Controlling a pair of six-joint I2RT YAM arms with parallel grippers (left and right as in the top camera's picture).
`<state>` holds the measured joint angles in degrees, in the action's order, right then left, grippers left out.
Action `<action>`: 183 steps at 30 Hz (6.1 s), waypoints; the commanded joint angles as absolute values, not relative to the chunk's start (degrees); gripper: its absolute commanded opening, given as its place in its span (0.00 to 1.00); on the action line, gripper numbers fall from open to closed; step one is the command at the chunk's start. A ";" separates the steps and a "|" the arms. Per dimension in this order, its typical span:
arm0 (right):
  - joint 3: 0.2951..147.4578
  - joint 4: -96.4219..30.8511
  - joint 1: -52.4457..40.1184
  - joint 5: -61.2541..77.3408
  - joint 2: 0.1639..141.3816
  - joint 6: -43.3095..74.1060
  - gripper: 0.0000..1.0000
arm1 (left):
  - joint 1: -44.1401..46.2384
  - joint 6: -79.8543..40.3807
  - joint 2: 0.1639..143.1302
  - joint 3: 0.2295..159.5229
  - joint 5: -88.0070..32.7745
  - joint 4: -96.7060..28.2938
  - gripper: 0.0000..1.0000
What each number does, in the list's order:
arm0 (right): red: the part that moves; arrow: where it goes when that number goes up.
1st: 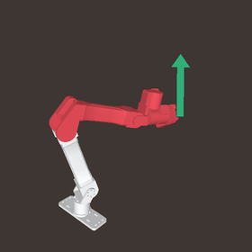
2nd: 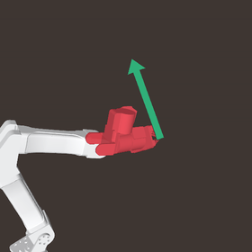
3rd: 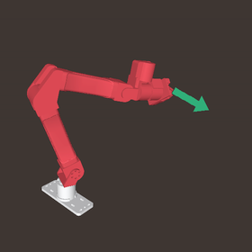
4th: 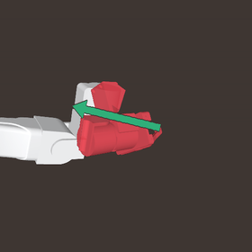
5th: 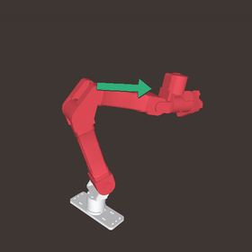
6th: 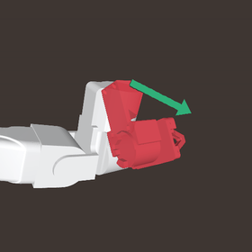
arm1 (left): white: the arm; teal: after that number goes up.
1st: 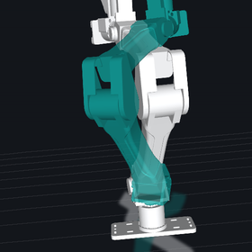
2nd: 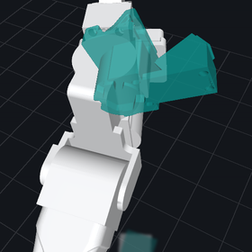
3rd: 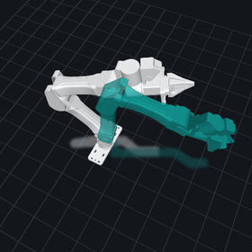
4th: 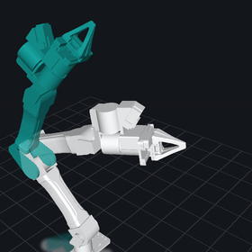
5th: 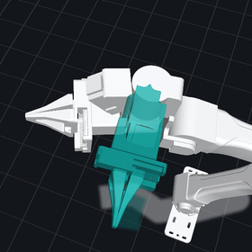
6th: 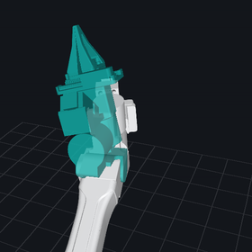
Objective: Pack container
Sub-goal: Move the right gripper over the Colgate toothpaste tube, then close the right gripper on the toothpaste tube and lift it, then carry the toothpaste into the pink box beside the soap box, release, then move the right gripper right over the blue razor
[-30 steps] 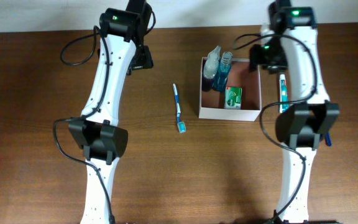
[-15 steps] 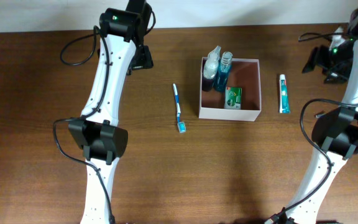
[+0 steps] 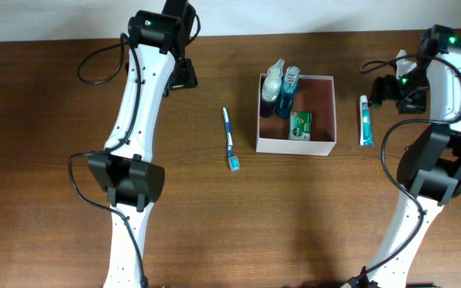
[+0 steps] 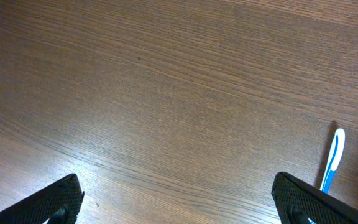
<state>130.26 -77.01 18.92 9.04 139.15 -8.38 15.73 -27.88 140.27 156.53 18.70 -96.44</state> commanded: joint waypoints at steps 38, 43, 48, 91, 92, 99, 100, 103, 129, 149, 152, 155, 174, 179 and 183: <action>118.28 -63.59 12.01 -0.27 141.01 -12.64 0.69 | 15.75 -27.14 140.14 156.24 19.31 -96.49 0.99; 118.28 -63.66 12.01 -0.30 141.49 -12.64 0.63 | 15.75 -27.14 140.14 156.24 19.31 -96.49 0.99; 118.28 -64.05 12.03 -0.32 141.62 -12.64 0.47 | 15.75 -27.14 140.14 156.24 19.31 -96.49 0.99; 124.60 -66.54 11.11 6.00 140.03 -12.67 0.44 | 15.75 -27.14 140.14 156.24 19.31 -96.51 0.99; 123.59 -65.89 10.96 5.89 140.03 -13.78 0.44 | 15.75 -27.14 140.14 156.24 19.31 -96.49 0.99; 119.61 -64.31 10.87 5.39 140.03 -16.64 0.44 | 15.75 -27.14 140.14 156.24 19.31 -96.51 0.99; 119.04 -63.99 10.87 5.41 140.03 -17.21 0.44 | 15.75 -27.14 140.14 156.24 19.31 -96.49 0.99; 117.75 -63.26 10.87 5.37 140.09 -17.19 0.44 | 15.75 -27.14 140.14 156.24 19.31 -96.49 0.99; 130.45 -76.77 10.87 5.37 140.07 -12.16 0.11 | 15.75 -27.14 140.14 156.24 19.31 -96.49 0.99; 147.76 -97.36 4.69 19.90 138.26 0.08 0.12 | 15.75 -27.14 140.14 156.24 19.31 -96.49 0.99; 147.76 -97.34 3.57 19.90 138.26 0.16 0.16 | 15.75 -27.14 140.14 156.24 19.31 -96.49 0.99; 147.76 -97.34 2.72 19.33 138.26 0.54 0.16 | 15.75 -27.14 140.14 156.24 19.31 -96.49 0.99; 148.00 -94.85 8.38 8.01 138.23 2.44 0.40 | 15.75 -27.14 140.14 156.24 19.31 -96.49 0.99; 147.46 -97.36 15.07 -2.15 138.26 1.10 0.48 | 15.75 -27.14 140.14 156.24 19.31 -96.49 0.99; 146.21 -97.36 20.10 -2.13 138.26 -2.26 0.48 | 15.75 -27.14 140.14 156.24 19.31 -96.49 0.99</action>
<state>147.02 -97.01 17.45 1.76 140.07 0.12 15.73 -27.88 140.27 156.51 18.70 -96.44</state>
